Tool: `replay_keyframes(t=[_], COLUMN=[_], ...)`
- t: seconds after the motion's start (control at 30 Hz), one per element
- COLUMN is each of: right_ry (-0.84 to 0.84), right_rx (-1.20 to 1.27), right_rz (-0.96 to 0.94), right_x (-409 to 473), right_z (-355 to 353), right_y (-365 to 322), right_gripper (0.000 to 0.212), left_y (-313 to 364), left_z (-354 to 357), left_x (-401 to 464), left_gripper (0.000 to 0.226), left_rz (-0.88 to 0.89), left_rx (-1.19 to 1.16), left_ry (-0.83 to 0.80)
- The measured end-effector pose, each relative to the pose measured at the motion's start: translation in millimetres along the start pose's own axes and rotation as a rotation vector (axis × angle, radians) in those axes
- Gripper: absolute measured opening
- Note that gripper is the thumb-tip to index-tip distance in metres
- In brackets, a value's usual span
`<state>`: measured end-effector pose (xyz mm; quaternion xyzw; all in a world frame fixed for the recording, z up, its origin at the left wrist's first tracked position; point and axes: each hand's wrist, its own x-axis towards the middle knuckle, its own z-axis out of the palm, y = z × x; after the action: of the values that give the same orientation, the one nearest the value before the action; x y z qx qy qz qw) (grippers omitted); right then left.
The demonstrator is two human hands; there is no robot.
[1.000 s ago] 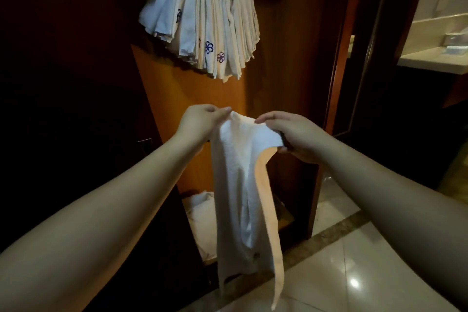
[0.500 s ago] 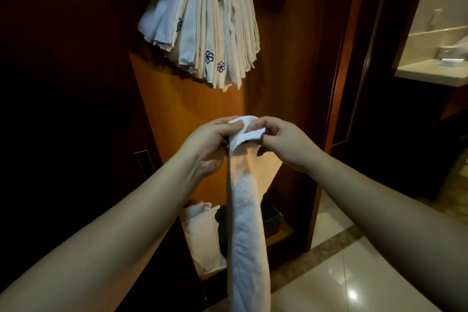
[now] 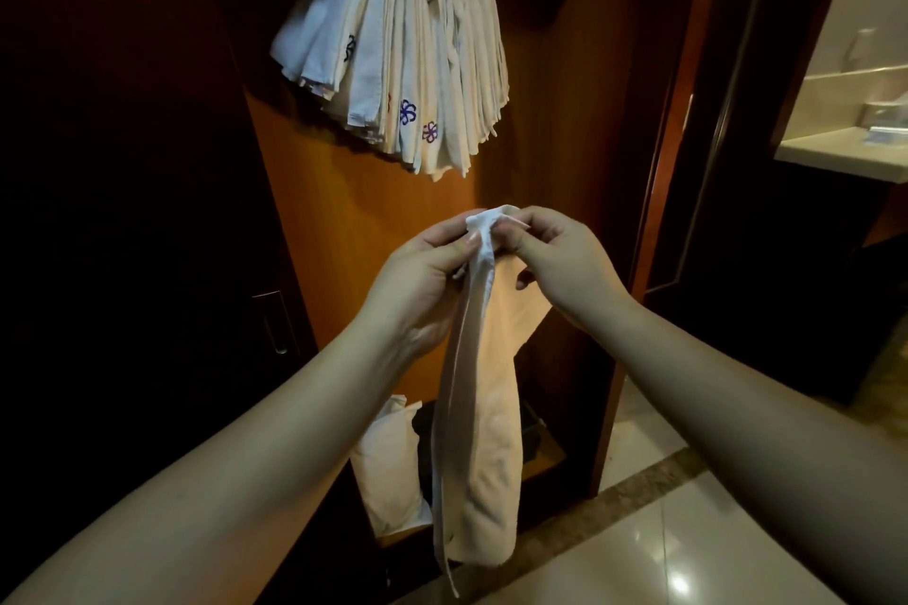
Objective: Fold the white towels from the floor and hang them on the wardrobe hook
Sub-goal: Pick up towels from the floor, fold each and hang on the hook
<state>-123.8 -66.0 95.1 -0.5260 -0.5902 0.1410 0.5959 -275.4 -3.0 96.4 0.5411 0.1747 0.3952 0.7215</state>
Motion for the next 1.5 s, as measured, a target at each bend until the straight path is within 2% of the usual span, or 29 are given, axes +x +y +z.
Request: replay_keyframes(t=[0.1,0.27,0.4,0.6,0.77,0.93,1.03,1.17,1.4,1.43,1.5], right_ry=[0.029,0.022,0.030,0.067,0.055,0.038,0.016,-0.113,-0.289,-0.310,-0.402], right_rx=[0.011,-0.073,-0.140,-0.065,-0.040,-0.075,-0.079,-0.129,-0.137,-0.150,-0.340], right_rz=[-0.002,-0.002,-0.030,-0.051,-0.059,-0.034,0.007,0.076,0.173,0.183,0.185], right_x=[0,-6,-8,-11,-12,-13,-10,-7,-5,-4,0], right_z=[-6,-11,-14,-19,-27,-37,-43,-48,-55,-56,-60], right_y=[-1,-2,-4,-11,-18,-23,-28,-32,-31,-29,-19], right_gripper=[0.016,0.014,0.011,0.007,0.009,0.012,0.021,0.029,0.039,0.036,0.019], left_y=[-6,-8,-6,-5,-6,-2,-2,-9,-6,-4,1], left_z=[8,18,26,36,43,46,47,48,42,39,34], left_x=[-2,-2,-1,-3,-7,-10,-11,-14,-6,-5,-2], left_gripper=[0.028,0.025,0.018,0.014,0.020,0.020,0.021,0.018,0.009,0.011,0.013], left_rz=[0.016,0.053,0.078,0.161,0.169,0.171,0.214,0.344,0.288,0.285,0.253], left_rx=[0.002,0.086,0.200,0.310,0.333,0.259,0.264,0.465,0.416,0.403,0.345], left_ry=[0.007,0.201,0.257,0.333,0.282,0.136,0.055,0.154,0.223,0.238,0.263])
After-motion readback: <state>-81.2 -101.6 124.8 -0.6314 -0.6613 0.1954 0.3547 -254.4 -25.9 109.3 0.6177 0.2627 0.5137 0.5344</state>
